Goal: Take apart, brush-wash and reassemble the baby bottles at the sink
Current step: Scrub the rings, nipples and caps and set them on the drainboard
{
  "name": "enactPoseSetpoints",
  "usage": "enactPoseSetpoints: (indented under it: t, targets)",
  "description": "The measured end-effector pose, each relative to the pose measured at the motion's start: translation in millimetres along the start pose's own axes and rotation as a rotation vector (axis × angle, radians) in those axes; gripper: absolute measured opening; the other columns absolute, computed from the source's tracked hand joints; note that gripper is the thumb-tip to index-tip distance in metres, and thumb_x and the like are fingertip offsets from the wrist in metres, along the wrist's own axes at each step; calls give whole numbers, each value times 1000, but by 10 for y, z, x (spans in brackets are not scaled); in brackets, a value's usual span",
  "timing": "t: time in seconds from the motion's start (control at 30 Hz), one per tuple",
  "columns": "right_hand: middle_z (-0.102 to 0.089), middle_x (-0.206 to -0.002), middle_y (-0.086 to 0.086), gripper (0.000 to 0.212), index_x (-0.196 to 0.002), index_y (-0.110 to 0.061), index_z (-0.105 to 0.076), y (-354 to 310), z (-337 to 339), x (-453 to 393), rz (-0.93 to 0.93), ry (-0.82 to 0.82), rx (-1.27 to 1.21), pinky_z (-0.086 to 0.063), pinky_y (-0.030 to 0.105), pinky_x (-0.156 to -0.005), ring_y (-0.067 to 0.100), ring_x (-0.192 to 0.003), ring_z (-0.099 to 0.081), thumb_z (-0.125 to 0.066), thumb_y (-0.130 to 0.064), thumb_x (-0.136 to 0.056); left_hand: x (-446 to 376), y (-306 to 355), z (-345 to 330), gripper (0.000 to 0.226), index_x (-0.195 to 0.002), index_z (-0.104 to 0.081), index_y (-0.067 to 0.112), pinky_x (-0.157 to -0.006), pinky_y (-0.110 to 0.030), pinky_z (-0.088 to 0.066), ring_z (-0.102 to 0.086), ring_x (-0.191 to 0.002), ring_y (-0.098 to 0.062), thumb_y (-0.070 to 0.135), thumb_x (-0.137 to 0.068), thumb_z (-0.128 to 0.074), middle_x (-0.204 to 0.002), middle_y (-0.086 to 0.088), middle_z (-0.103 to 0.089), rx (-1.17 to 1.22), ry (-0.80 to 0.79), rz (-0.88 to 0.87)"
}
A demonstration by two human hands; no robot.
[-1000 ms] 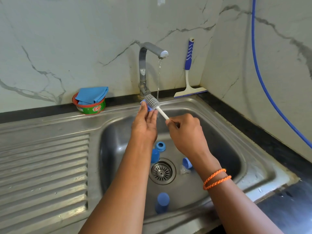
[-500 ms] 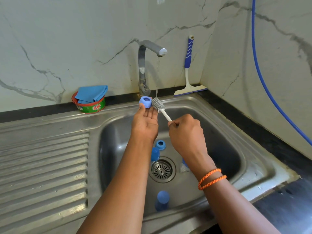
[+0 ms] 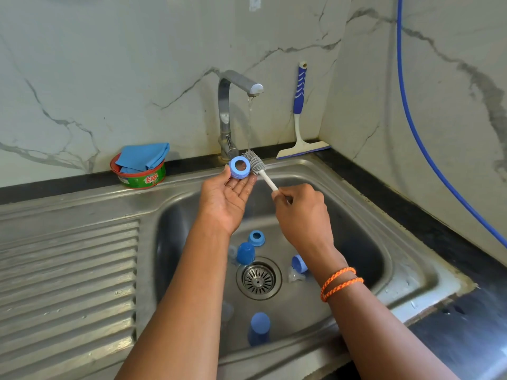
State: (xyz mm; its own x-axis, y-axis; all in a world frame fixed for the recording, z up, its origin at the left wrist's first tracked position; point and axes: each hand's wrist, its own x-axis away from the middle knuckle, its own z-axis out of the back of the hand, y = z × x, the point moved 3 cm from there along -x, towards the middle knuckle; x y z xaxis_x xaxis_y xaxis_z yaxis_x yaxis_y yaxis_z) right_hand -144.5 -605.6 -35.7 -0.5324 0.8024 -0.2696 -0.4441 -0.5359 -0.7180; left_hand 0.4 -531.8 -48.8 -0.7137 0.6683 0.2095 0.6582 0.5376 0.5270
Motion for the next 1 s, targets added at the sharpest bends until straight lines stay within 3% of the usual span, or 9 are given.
enactPoseSetpoints:
  t: [0.23, 0.37, 0.47, 0.57, 0.67, 0.77, 0.9, 1.0]
  targets:
    - [-58, -69, 6, 37, -75, -19, -62, -11, 13, -29, 50, 12, 59, -48, 42, -57, 33, -63, -56, -56, -41, -104, 30, -20, -39, 21, -117, -61, -3, -90, -45, -63, -74, -107, -37, 10, -100, -62, -117, -26, -73, -41, 9, 1]
    - [-54, -67, 5, 40, -72, -16, -57, -19, 40, -44, 75, 29, 92, -42, 38, -53, 29, -60, -49, -55, -40, -103, 23, -3, -68, 12, -109, -60, -2, -90, -46, -63, -77, -94, -36, 5, -100, -63, -101, -25, -74, -63, -7, 14]
    - [-55, -67, 5, 38, -73, -17, -59, -24, 61, -50, 93, 21, 114, -37, 34, -54, 30, -61, -51, -55, -40, -103, -1, 19, -44, 12, -107, -62, -4, -93, -44, -62, -74, -104, -38, 5, -100, -64, -105, -25, -73, -105, 3, 7]
    - [-57, -67, 5, 33, -79, -18, -66, -32, 96, -53, 115, 6, 133, -46, 39, -55, 32, -63, -56, -56, -38, -103, -42, 56, -25, 9, -103, -66, -2, -85, -37, -64, -72, -104, -34, 5, -101, -63, -106, -22, -70, -248, 8, -61]
    - [-59, -70, 5, 30, -81, -19, -70, -38, 110, -49, 122, -19, 153, -43, 35, -54, 31, -63, -57, -57, -35, -103, -90, 84, -10, 12, -89, -68, 1, -84, -33, -62, -68, -90, -26, 4, -100, -64, -101, -18, -68, -458, 47, -183]
    - [-58, -69, 6, 29, -81, -20, -70, -44, 96, -40, 129, -24, 147, -42, 35, -54, 31, -62, -56, -57, -35, -103, -124, 81, 25, 20, -76, -69, 6, -88, -36, -56, -64, -89, -25, 8, -96, -71, -90, -14, -69, -589, 90, -274]
    - [-55, -65, 6, 32, -78, -18, -71, -57, 123, -38, 144, -40, 113, -35, 31, -52, 25, -57, -48, -58, -32, -104, -130, 60, 39, 26, -68, -68, 14, -86, -33, -51, -58, -86, -20, 16, -92, -78, -80, -5, -67, -601, 150, -307]
    - [-56, -64, 5, 31, -81, -20, -73, -63, 128, -26, 157, -43, 112, -37, 33, -51, 27, -58, -52, -59, -34, -104, -136, 52, 60, 24, -68, -71, 15, -92, -34, -53, -60, -82, -17, 19, -89, -81, -73, -1, -68, -588, 207, -321]
